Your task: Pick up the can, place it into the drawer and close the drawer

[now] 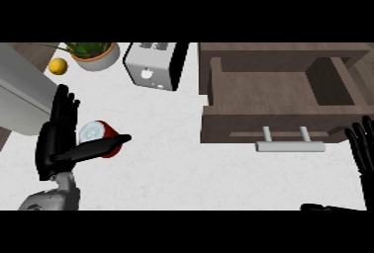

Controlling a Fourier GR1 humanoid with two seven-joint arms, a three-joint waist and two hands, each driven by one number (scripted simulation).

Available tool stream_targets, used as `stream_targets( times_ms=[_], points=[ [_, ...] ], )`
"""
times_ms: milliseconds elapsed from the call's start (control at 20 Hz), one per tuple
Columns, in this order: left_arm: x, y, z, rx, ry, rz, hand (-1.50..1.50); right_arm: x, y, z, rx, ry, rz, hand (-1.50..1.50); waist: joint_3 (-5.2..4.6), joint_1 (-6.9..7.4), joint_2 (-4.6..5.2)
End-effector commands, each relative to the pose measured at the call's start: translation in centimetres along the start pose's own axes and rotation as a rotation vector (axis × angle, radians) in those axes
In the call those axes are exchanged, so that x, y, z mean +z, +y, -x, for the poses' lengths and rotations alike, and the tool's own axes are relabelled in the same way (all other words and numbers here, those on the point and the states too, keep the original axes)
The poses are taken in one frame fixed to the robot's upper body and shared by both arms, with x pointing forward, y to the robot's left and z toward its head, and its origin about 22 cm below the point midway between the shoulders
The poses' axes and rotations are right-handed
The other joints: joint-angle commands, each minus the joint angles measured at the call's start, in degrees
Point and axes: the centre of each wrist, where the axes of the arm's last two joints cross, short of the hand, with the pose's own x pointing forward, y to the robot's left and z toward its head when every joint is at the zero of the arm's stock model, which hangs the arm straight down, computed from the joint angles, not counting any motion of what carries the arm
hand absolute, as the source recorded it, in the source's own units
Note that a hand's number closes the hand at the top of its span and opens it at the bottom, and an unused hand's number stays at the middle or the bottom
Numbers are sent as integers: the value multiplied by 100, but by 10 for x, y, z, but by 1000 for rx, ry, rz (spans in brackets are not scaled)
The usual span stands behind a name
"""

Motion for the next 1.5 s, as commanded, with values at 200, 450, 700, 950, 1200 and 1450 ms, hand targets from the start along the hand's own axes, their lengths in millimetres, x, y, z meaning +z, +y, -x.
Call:
stream_targets(
  times_ms=[200,450,700,950,1200,1450],
  points=[
    [10,9,43,-29,10,-20,-150,1,-3,-14,10,-5,-21,-150,-1,5,-2],
    [11,28,47,-24,32,-54,-150,23,-23,-7,6,12,-10,-150,0,-10,-6],
    [3,34,68,-38,33,-51,-150,0,-16,-5,-4,5,-6,-150,0,4,-2],
    [12,42,85,-54,56,-37,-150,5,6,7,-9,0,-19,-150,0,9,-4],
    [25,42,119,-53,65,-50,-150,-2,5,6,4,-3,1,-150,0,10,-2],
    [10,70,118,-39,78,-51,-150,16,-15,0,-21,-29,17,-150,0,-5,-4]
  ],
)
